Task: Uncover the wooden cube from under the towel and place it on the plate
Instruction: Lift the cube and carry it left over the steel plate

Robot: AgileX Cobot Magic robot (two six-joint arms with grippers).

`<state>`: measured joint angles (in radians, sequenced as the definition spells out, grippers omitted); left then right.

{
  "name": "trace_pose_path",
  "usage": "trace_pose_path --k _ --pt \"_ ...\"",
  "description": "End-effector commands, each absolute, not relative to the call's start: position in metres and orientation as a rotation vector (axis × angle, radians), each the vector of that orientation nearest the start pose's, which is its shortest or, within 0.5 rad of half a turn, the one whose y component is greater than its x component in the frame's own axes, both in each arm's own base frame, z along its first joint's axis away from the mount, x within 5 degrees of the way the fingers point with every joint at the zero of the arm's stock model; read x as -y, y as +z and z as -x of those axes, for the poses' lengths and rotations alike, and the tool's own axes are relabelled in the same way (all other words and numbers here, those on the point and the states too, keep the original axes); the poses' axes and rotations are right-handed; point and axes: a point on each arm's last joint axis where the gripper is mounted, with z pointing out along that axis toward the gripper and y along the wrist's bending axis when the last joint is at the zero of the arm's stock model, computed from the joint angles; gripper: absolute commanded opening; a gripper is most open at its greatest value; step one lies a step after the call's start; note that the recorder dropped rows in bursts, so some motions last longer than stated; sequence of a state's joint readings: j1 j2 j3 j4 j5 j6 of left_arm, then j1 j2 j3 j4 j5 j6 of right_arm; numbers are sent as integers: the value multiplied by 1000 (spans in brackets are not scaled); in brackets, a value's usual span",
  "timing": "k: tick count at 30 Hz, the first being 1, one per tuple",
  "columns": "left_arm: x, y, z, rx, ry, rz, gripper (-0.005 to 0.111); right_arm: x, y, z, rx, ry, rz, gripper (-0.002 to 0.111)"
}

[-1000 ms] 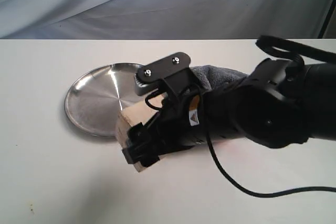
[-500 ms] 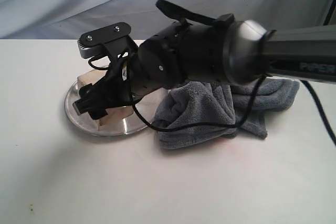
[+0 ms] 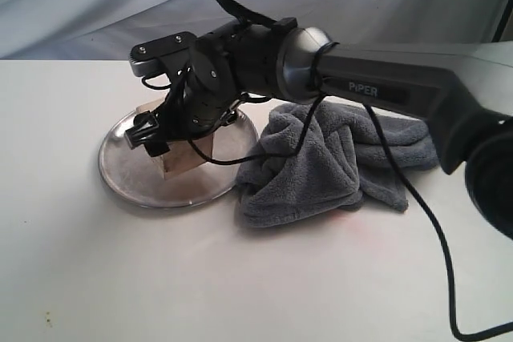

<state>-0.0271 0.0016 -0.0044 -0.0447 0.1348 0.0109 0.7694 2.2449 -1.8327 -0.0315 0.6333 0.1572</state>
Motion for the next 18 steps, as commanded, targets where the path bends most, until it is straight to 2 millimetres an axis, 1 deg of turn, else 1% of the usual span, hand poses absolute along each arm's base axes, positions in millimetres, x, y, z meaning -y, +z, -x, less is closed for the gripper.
trace_pose_path --k 1,7,12,18 --pt "2 201 -56 -1616 -54 2 1 -351 187 -371 -2427 283 811 63" --pt "2 201 -56 -1616 -54 2 1 -352 168 -376 -2476 227 802 64" --pt "2 201 -56 -1616 -54 2 1 -351 165 -377 -2483 219 797 64" --pt "2 201 -56 -1616 -54 2 1 -352 165 -376 -2493 236 782 75"
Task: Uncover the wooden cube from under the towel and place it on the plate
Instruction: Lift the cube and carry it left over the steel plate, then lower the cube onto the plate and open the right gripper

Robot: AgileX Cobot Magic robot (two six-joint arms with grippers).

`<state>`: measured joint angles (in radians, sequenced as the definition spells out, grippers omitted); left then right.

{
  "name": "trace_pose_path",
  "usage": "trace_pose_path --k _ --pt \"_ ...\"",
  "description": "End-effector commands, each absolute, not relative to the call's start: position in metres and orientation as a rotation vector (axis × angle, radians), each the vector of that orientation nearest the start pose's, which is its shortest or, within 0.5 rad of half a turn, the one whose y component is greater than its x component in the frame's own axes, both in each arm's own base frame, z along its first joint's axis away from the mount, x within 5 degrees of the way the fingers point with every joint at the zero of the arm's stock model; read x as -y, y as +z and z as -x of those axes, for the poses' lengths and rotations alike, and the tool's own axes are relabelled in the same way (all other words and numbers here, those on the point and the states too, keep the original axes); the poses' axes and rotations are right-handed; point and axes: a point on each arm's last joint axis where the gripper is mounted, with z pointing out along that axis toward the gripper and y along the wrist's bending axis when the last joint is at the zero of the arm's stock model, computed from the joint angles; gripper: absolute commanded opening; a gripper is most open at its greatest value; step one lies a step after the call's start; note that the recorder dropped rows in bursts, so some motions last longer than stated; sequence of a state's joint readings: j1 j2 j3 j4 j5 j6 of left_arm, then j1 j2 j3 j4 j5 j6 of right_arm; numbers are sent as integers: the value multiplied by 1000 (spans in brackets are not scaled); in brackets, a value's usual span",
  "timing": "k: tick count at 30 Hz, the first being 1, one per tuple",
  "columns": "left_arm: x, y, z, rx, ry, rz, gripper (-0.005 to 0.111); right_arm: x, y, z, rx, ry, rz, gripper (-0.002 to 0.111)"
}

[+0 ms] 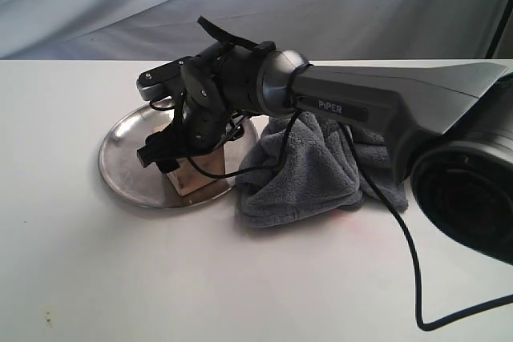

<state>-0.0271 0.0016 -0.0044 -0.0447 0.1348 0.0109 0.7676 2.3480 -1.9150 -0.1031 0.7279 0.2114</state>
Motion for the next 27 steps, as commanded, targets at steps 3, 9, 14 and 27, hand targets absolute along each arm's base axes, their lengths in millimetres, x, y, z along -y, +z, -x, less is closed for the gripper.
trace_pose_path --k 3,9,14,27 --pt "2 201 -56 -1616 -54 2 1 -352 165 -376 -2493 236 782 79" --pt "2 201 -56 -1616 -54 2 1 -352 164 -376 -2495 234 783 86" --pt "2 201 -56 -1616 -54 2 1 -354 161 -375 -2498 234 789 86" --pt "2 201 -56 -1616 -54 2 1 -349 209 -372 -2407 260 780 86"
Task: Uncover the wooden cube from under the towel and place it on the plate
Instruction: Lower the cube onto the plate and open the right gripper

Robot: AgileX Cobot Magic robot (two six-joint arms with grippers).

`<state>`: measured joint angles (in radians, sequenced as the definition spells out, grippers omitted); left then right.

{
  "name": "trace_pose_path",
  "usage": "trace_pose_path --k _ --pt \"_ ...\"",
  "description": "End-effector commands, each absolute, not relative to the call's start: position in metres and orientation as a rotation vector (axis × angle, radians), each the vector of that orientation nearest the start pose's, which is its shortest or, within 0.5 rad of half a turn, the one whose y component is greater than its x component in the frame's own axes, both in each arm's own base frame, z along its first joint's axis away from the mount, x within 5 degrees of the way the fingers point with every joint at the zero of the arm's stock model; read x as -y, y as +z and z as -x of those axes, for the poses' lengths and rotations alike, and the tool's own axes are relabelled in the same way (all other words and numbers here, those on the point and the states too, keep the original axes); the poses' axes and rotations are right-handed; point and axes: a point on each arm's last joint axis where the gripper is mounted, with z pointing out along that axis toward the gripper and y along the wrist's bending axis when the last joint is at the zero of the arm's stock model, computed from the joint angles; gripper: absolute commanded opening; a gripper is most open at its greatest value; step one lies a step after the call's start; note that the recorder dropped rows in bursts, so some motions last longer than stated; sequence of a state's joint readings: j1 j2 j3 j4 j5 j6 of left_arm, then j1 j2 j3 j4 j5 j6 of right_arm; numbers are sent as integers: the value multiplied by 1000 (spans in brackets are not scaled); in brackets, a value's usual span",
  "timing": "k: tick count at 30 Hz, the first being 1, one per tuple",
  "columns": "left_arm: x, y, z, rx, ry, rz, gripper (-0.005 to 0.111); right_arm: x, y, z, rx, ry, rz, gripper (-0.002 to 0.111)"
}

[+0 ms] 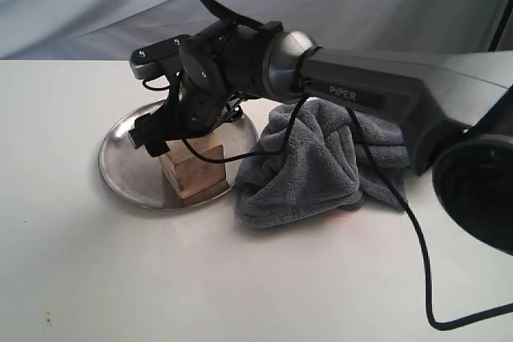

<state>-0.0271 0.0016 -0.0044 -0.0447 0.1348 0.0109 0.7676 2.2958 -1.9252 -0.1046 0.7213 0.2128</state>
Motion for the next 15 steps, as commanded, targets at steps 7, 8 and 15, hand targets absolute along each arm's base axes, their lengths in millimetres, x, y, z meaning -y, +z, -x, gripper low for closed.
trace_pose_path --k 7,8,15 --pt "2 201 -56 -1616 -54 2 1 -348 227 -360 -2388 250 803 86" --pt "2 201 -56 -1616 -54 2 1 -347 228 -358 -2388 251 807 86" --pt "2 201 -56 -1616 -54 2 1 -329 239 -338 -2398 246 818 86"
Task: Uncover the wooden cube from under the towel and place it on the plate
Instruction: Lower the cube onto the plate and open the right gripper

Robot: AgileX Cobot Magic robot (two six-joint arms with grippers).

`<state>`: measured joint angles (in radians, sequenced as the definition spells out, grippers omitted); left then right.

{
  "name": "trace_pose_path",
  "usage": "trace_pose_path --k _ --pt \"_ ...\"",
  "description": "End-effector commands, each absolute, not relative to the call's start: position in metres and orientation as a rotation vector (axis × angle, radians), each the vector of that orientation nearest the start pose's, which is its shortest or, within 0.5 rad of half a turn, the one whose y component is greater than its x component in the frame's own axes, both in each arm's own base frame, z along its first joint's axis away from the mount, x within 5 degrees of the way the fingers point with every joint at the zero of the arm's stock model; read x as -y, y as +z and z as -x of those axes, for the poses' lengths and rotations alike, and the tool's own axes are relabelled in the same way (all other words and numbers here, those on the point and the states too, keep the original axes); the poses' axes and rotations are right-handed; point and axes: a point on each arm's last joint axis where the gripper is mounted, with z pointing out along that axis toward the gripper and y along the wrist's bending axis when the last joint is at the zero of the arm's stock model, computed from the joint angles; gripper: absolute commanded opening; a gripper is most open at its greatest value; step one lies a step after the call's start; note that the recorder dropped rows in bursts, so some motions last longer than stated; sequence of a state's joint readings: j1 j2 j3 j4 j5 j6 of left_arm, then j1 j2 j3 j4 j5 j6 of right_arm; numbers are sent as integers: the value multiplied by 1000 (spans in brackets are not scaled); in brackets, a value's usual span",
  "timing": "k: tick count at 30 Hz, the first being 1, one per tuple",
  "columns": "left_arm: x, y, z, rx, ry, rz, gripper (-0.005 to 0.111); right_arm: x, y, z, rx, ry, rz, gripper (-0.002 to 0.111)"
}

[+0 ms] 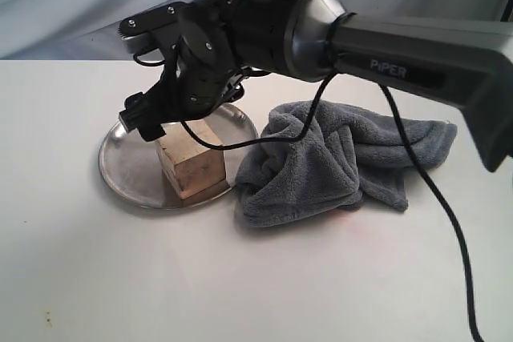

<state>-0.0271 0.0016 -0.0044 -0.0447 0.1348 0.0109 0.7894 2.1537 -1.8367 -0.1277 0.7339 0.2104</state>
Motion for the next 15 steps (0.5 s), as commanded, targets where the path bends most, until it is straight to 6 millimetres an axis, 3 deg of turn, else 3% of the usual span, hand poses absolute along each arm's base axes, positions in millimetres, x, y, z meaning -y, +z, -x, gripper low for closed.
trace_pose_path --k 1,8,15 --pt "2 201 -56 -1616 -54 2 1 -326 241 -335 -2395 249 818 86" --pt "2 201 -56 -1616 -51 -1 1 -296 266 -304 -2275 327 796 86" --pt "2 201 -56 -1616 -51 -1 1 -269 285 -291 -2157 388 734 86"
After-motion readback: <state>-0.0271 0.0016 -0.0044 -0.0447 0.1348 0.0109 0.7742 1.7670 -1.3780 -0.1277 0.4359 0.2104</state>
